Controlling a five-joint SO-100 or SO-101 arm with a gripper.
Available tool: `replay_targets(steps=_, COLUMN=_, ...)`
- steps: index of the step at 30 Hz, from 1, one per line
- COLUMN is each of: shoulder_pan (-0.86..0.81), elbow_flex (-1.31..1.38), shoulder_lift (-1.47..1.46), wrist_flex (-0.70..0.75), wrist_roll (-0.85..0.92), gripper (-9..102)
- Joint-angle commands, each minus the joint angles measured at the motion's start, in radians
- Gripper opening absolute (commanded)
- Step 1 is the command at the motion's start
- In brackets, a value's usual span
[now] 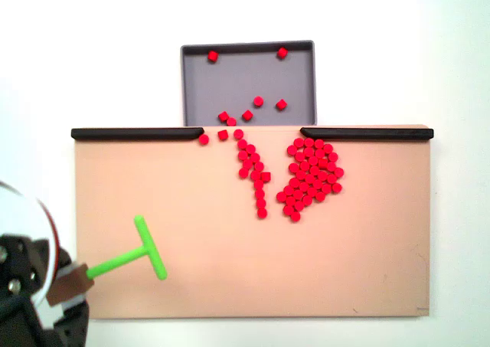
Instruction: Gather the left side granules
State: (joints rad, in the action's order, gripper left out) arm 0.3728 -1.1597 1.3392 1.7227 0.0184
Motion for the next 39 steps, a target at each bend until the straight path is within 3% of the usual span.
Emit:
replay_targets(steps=1, shoulder_pan=-0.003, elbow_flex=-0.146, shoulder_lift=0.192, wrist_flex=0.003, wrist_roll=0.245, gripper=0)
replay_targets(steps=9, shoulder_pan=-0.135, elbow_flex=-0.382, shoulder_lift=0.397, wrist_flex=-0.006, wrist_roll=1.042, gripper=0)
replay_targets(steps=15, shoulder_pan=-0.273, elbow_flex=-0.445, shoulder_lift=0.436, wrist_flex=-0.012, wrist_roll=1.336, gripper=0)
replay_targets(steps=24, shoulder_pan=-0.365, elbow_flex=-0.445, shoulder_lift=0.396, wrist_flex=-0.069, wrist_roll=1.41, gripper=0)
replay_targets(steps=39, shoulder_pan=-0.374, elbow_flex=-0.43, shoulder_lift=0.383, wrist_flex=-0.075, wrist_roll=1.428, gripper=0)
